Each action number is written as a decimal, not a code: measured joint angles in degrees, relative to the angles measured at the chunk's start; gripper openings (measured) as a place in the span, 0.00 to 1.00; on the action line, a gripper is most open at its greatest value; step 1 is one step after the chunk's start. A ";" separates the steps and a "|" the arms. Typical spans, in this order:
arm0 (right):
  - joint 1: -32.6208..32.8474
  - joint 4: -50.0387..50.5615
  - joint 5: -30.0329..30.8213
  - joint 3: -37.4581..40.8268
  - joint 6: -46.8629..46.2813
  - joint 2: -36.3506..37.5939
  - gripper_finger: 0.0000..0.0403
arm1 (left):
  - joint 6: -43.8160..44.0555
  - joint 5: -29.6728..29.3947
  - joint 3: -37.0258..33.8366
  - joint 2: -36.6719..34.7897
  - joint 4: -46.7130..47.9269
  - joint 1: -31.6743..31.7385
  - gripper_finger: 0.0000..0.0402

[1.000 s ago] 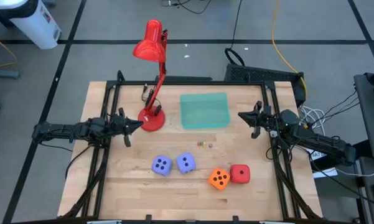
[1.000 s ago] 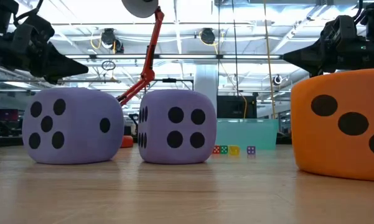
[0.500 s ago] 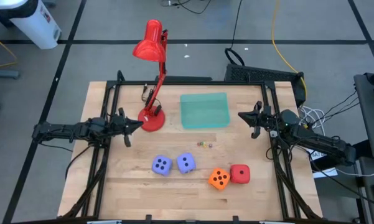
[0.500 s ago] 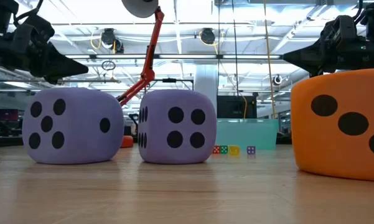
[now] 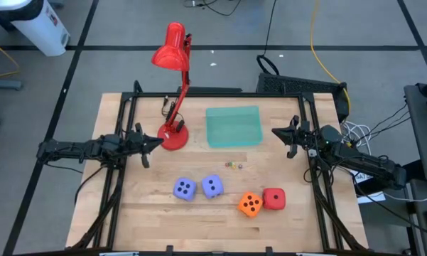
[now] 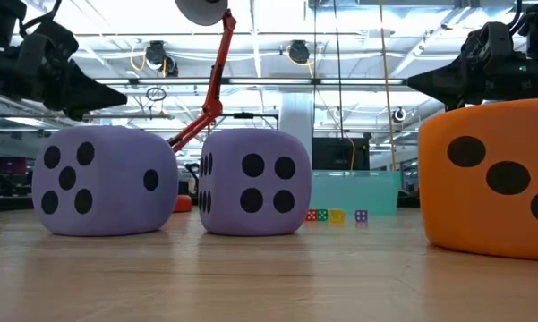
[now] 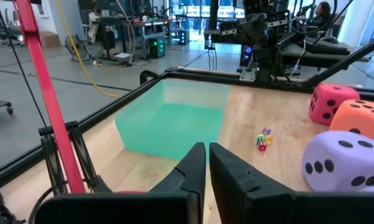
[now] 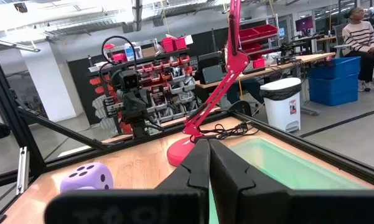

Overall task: Pick & Place Dice
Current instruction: Put the large red dice into the bin

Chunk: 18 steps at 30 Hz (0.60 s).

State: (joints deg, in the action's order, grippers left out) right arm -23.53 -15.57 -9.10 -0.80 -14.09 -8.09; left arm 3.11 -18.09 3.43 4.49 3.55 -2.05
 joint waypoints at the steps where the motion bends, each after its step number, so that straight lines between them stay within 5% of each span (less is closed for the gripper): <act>1: 0.00 0.00 0.00 -0.02 0.00 0.00 0.00 | -0.13 0.00 -0.01 0.00 -0.77 0.01 0.08; 13: 0.00 -0.07 0.00 -0.01 -0.19 0.00 0.00 | -2.51 -0.02 0.01 -0.02 -12.19 0.07 0.08; 18: 0.00 -0.62 0.14 -0.01 -0.06 0.00 0.00 | 4.92 0.07 0.01 -0.02 -11.10 0.10 0.08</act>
State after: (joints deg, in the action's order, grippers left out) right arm -23.53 -16.19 -8.96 -0.81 -14.14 -8.10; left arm 8.03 -18.02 3.44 4.47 -7.55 -1.96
